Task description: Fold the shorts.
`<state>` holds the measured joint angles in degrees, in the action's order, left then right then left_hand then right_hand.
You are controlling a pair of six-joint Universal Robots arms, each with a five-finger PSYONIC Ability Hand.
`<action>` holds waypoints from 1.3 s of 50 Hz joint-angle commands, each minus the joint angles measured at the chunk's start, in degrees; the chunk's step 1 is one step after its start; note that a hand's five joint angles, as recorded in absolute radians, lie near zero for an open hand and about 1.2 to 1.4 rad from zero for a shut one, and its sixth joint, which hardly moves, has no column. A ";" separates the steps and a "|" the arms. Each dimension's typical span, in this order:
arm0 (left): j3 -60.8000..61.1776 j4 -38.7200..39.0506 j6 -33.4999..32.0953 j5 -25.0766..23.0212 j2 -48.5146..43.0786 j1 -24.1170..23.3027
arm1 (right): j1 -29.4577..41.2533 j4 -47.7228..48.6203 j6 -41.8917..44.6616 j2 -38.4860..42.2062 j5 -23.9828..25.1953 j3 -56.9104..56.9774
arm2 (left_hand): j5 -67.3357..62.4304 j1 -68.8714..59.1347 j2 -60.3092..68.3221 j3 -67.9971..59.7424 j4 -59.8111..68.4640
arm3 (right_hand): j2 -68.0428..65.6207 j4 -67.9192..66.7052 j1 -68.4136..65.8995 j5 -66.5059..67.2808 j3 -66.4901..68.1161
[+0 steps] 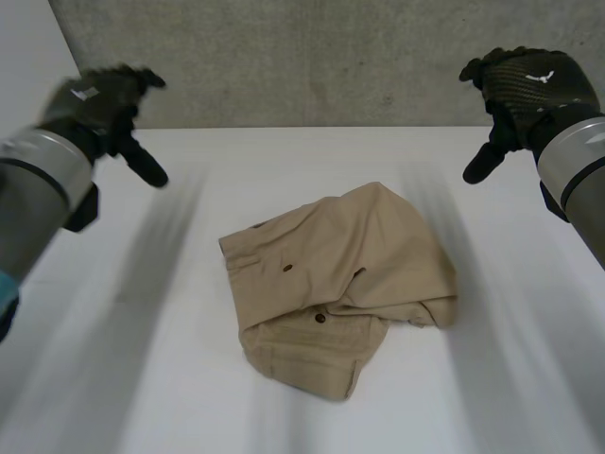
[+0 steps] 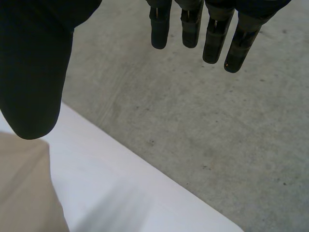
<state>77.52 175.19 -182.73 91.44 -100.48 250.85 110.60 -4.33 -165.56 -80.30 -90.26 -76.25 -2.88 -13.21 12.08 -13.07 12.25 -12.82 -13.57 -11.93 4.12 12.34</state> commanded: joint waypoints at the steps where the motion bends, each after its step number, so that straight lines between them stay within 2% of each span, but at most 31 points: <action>1: -3.51 0.32 -2.10 -3.98 -14.99 -3.43 | 0.23 0.11 7.79 0.32 1.75 -1.54 | -2.88 -2.55 3.69 -2.70 3.52 | 2.82 3.57 1.93 -4.12 -2.34; 5: -5.54 0.76 -5.09 -4.51 -22.11 -3.79 | 0.41 0.11 8.67 0.32 1.75 -2.15 | -2.71 -2.39 3.52 -2.53 3.35 | 2.82 3.57 1.93 -4.12 -2.34; 12: -9.05 0.76 -5.71 -5.04 -29.06 -4.67 | 0.41 0.11 8.85 0.41 1.84 -2.42 | -4.90 -4.57 5.71 -4.71 5.53 | 2.82 3.57 1.93 -4.12 -2.34; 16: -10.99 1.38 -5.71 -4.78 -32.05 -4.23 | 0.41 0.11 8.94 0.50 1.84 -2.50 | -15.46 -15.14 16.27 -15.28 16.10 | 2.82 3.57 1.93 -4.12 -2.34; 20: -13.71 3.74 -5.53 -2.94 -34.08 -3.79 | 0.41 0.20 9.02 0.85 1.84 -2.50 | -66.98 -66.65 67.79 -66.79 67.61 | 2.82 3.57 1.93 -4.12 -2.34; 23: -13.80 6.38 -5.53 0.57 -33.73 -3.17 | 0.41 0.20 9.02 1.02 1.84 -2.50 | -67.12 -66.79 67.92 -66.93 67.75 | 2.82 3.57 1.93 -4.12 -2.34; 24: -13.80 8.74 -5.62 4.41 -33.55 -2.30 | 0.41 0.20 9.02 1.11 1.84 -2.50 | -67.12 -66.79 67.92 -66.93 67.75 | 2.82 3.57 1.93 -4.12 -2.34; 25: -13.80 8.76 -5.62 4.45 -33.55 -2.29 | 0.41 0.20 9.02 1.11 1.84 -2.59 | -67.12 -66.79 67.92 -66.93 67.75 | 2.82 3.57 1.93 -4.12 -2.34; 27: -13.45 13.66 -5.80 13.03 -30.84 -0.10 | 0.50 0.20 9.02 1.20 1.84 -2.59 | -67.12 -66.79 67.92 -66.93 67.75 | 2.82 3.57 1.93 -4.12 -2.34; 28: -13.45 13.86 -5.80 13.24 -30.74 -0.01 | 0.41 0.20 9.02 1.29 1.84 -2.59 | -67.12 -66.79 67.92 -66.93 67.75 | 2.82 3.57 1.93 -4.12 -2.34; 29: -13.45 15.77 -5.88 15.85 -28.56 1.12 | 0.50 0.20 9.02 1.29 1.84 -2.59 | -67.12 -66.79 67.92 -66.93 67.75 | 2.82 3.57 1.93 -4.12 -2.34; 31: -13.45 17.63 -5.89 17.45 -26.53 2.97 | 0.41 0.20 9.02 1.29 1.84 -2.59 | -67.12 -66.79 67.92 -66.93 67.75 | 2.82 3.57 1.93 -4.12 -2.34; 34: -13.45 22.54 -6.67 18.34 -22.58 8.94 | 0.50 0.20 9.02 1.64 1.84 -2.77 | -67.12 -66.79 67.92 -66.93 67.75 | 2.82 3.57 1.93 -4.12 -2.34; 37: -13.71 25.62 -8.07 18.43 -20.12 10.80 | 0.50 0.20 9.11 1.90 1.84 -2.77 | -67.12 -66.79 67.92 -66.93 67.75 | 2.82 3.57 1.93 -4.12 -2.34; 40: -13.54 28.27 -8.87 18.34 -16.95 10.10 | 0.50 0.20 9.11 2.08 1.84 -2.86 | -67.12 -66.79 67.92 -66.93 67.75 | 2.82 3.57 1.93 -4.12 -2.34; 44: -13.28 29.06 -8.96 18.17 -14.83 5.46 | 0.50 0.20 9.11 2.17 1.84 -2.86 | -67.12 -66.79 67.92 -66.93 67.75 | 2.82 3.57 1.93 -4.12 -2.34; 47: -12.31 28.71 -8.79 16.85 -14.83 -2.10 | 0.50 0.20 9.11 2.08 1.84 -2.86 | -67.12 -66.79 67.92 -66.93 67.75 | 2.82 3.57 1.93 -4.12 -2.34; 49: -10.74 28.62 -8.52 14.05 -15.53 -8.75 | 0.50 0.20 9.02 2.08 1.67 -2.77 | -67.12 -66.79 67.92 -66.93 67.75 | 2.82 3.57 1.93 -4.12 -2.34; 50: -10.38 28.62 -8.52 13.34 -15.79 -10.28 | 0.50 0.20 9.11 1.99 1.58 -2.77 | -67.12 -66.79 67.92 -66.93 67.75 | 2.82 3.57 1.93 -4.12 -2.34; 51: -9.68 28.80 -8.43 11.33 -16.84 -14.03 | 0.41 0.28 9.02 1.99 1.49 -2.59 | -67.12 -66.79 67.92 -66.93 67.75 | 2.82 3.57 1.93 -4.12 -2.34; 54: -9.58 29.24 -8.43 6.93 -21.48 -21.34 | -0.11 0.37 8.94 1.90 1.14 -2.24 | -67.12 -66.79 67.92 -66.93 67.75 | 2.82 3.57 1.93 -4.12 -2.34; 58: -10.81 29.85 -8.52 4.54 -28.00 -27.42 | -0.38 0.64 8.67 1.47 0.79 -1.80 | -67.12 -66.79 67.92 -66.93 67.75 | 2.82 3.57 1.93 -4.12 -2.34; 59: -11.60 30.64 -8.70 4.28 -31.14 -30.21 | -0.47 0.72 8.67 1.38 0.79 -1.71 | -64.31 -63.98 65.12 -64.12 64.94 | 2.82 3.57 1.93 -4.12 -2.34; 60: -11.87 31.08 -8.87 4.02 -32.31 -31.29 | -0.47 0.81 8.67 1.29 0.61 -1.71 | -55.29 -54.96 56.09 -55.10 55.92 | 2.82 3.57 1.93 -4.12 -2.34; 61: -11.96 31.69 -9.13 3.93 -34.06 -33.21 | -0.82 0.99 8.67 1.11 0.35 -1.63 | -34.21 -33.89 35.02 -34.03 34.85 | 2.82 3.57 1.93 -4.12 -2.34; 63: -11.87 31.61 -9.40 3.93 -35.04 -34.89 | -1.43 1.08 8.76 0.85 0.17 -1.45 | -12.91 -12.58 13.72 -12.72 13.54 | 2.82 3.57 1.93 -4.12 -2.34; 65: -11.26 31.52 -10.10 3.93 -35.22 -36.12 | -2.58 1.16 8.76 0.15 0.08 -1.45 | -4.11 -3.78 4.92 -3.92 4.74 | 2.82 3.57 1.93 -4.12 -2.34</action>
<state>66.15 206.16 -191.73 95.29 -132.69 218.57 109.63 -3.45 -156.85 -79.17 -89.77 -77.88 -18.99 -24.92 28.71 -29.96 29.44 -12.82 -13.57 -11.93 4.12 12.35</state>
